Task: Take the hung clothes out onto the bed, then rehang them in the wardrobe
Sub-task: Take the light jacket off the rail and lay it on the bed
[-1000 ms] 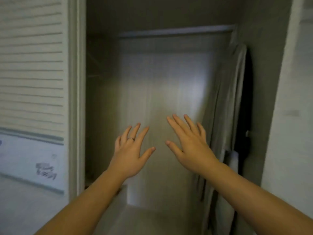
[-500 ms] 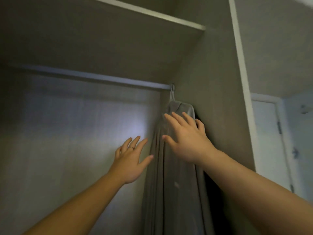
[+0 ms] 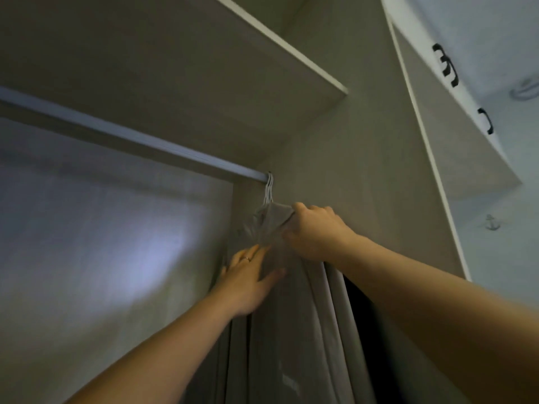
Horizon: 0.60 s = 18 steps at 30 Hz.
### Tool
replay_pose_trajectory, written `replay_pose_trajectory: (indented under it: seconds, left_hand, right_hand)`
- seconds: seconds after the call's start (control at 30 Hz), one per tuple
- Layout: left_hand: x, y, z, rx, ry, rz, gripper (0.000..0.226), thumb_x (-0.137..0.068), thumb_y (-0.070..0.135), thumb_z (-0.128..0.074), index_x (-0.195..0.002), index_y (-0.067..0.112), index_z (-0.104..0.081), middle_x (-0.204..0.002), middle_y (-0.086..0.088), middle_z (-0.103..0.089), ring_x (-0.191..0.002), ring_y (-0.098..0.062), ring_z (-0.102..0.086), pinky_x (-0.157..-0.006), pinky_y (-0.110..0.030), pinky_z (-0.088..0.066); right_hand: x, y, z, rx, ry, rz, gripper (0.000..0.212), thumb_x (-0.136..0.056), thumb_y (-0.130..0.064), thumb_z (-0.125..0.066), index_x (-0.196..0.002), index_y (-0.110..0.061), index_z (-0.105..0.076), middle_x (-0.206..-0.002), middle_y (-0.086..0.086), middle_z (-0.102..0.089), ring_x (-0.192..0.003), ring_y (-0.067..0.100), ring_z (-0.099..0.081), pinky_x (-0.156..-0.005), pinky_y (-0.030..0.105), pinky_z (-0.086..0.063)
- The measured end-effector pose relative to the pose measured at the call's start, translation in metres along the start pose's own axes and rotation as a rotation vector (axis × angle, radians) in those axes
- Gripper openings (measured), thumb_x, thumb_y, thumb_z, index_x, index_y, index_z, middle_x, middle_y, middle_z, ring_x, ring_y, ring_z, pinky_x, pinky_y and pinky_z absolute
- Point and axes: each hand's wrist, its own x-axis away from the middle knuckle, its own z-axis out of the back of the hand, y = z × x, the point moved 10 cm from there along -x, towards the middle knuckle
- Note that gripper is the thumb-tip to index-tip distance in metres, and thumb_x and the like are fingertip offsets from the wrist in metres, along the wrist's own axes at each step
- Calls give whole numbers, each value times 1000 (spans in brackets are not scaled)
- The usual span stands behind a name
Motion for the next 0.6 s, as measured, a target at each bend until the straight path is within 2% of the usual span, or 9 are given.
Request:
replay_pose_trajectory:
  seconds: [0.1, 0.17, 0.2, 0.27, 0.3, 0.37, 0.43, 0.47, 0.6]
  left_hand:
    - [-2, 6, -7, 188, -10, -39, 70, -94, 67, -37, -155, 38, -22, -160, 12, -26, -148, -16, -18, -118, -40, -22]
    - [0, 9, -10, 305, -8, -60, 79, -86, 77, -33, -154, 37, -26, -158, 9, -33, -148, -13, -24, -120, -39, -23]
    - [2, 9, -11, 358, -12, -60, 85, -80, 82, -30, -153, 39, -26, -157, 8, -34, -147, -12, -26, -120, -39, -24]
    - [6, 8, -14, 416, -23, -57, 87, -76, 86, -27, -152, 44, -25, -157, 8, -34, -145, -10, -28, -120, -38, -24]
    - [8, 8, -14, 429, -28, -58, 87, -76, 85, -27, -152, 44, -24, -157, 8, -34, -145, -10, -29, -120, -38, -25]
    - [14, 7, -10, 452, -24, -64, 87, -76, 84, -27, -152, 43, -24, -157, 9, -34, -145, -10, -29, -120, -38, -26]
    - [20, 6, -3, 448, -25, -67, 88, -76, 83, -26, -153, 41, -23, -157, 9, -34, -145, -11, -28, -119, -39, -27]
    - [22, 6, 0, 438, -25, -74, 88, -77, 82, -26, -154, 40, -23, -157, 8, -33, -145, -12, -28, -120, -39, -26]
    - [29, 8, 13, 353, -41, -107, 69, -93, 69, -32, -154, 38, -20, -159, 8, -30, -146, -13, -23, -119, -38, -24]
  right_hand:
    - [-9, 0, 8, 20, 67, -52, 45, -91, -45, -47, -121, -11, -49, -129, 17, -54, -120, 41, -47, -95, 44, -38]
    - [-20, 3, 8, -76, 56, -111, 44, -90, -40, -51, -122, -9, -53, -128, 18, -56, -115, 38, -52, -92, 39, -45]
    - [-26, 5, 7, -146, 37, -147, 38, -90, -37, -54, -114, -7, -56, -121, 20, -58, -105, 36, -56, -81, 34, -47]
    - [-35, 7, 2, -291, 1, -219, 25, -89, -30, -58, -94, -6, -57, -99, 19, -57, -81, 29, -53, -57, 27, -40]
    - [-39, 6, -1, -383, -17, -254, 22, -89, -27, -60, -90, -5, -57, -93, 17, -57, -74, 26, -52, -53, 24, -38]
    - [-44, 4, -8, -537, -57, -334, 17, -91, -20, -59, -86, -4, -57, -92, 18, -62, -72, 27, -59, -60, 27, -48]
    - [-47, 0, -13, -604, -99, -402, 14, -94, -16, -55, -84, -5, -53, -101, 21, -64, -86, 32, -64, -73, 39, -52]
    - [-48, 0, -16, -612, -114, -425, 16, -95, -17, -54, -84, -6, -53, -102, 21, -63, -89, 33, -64, -77, 40, -53]
    - [-55, 1, -17, -681, -96, -457, 22, -97, -17, -56, -79, -4, -54, -81, 16, -57, -67, 27, -56, -60, 34, -48]
